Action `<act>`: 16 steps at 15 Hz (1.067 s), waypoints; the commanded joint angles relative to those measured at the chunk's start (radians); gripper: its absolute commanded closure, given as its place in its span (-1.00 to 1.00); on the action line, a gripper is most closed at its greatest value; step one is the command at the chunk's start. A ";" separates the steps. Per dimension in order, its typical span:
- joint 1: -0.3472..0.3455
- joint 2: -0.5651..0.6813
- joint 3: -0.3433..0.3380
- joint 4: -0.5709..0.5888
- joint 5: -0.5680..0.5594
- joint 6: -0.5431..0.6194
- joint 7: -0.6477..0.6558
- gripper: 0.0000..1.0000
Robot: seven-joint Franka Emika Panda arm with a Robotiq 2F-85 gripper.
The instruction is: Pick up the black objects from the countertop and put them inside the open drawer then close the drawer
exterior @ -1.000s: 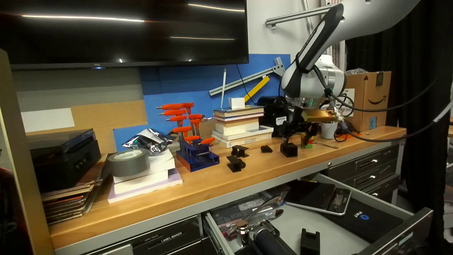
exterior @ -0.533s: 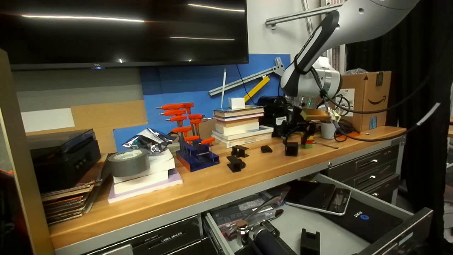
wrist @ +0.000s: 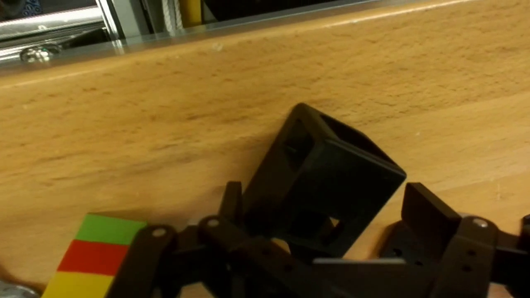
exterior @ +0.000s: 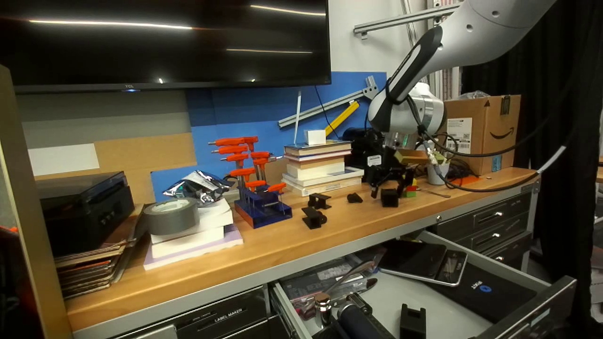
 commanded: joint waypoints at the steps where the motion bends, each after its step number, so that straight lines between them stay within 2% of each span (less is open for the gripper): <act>1: -0.019 0.039 0.012 0.064 0.010 -0.061 -0.014 -1.00; 2: -0.018 0.044 0.010 0.067 0.006 -0.068 -0.012 -0.98; 3: -0.018 0.047 0.009 0.070 0.003 -0.075 -0.011 -0.48; 5: -0.017 0.050 0.007 0.080 0.001 -0.090 -0.007 -0.41; 10: -0.012 0.039 -0.007 0.089 -0.013 -0.137 0.011 0.39; 11: -0.009 0.035 -0.011 0.094 -0.019 -0.162 0.019 0.47; 13: 0.008 0.014 -0.026 0.075 -0.047 -0.221 0.048 0.44; 16: 0.043 -0.074 -0.035 -0.025 -0.083 -0.270 0.104 0.44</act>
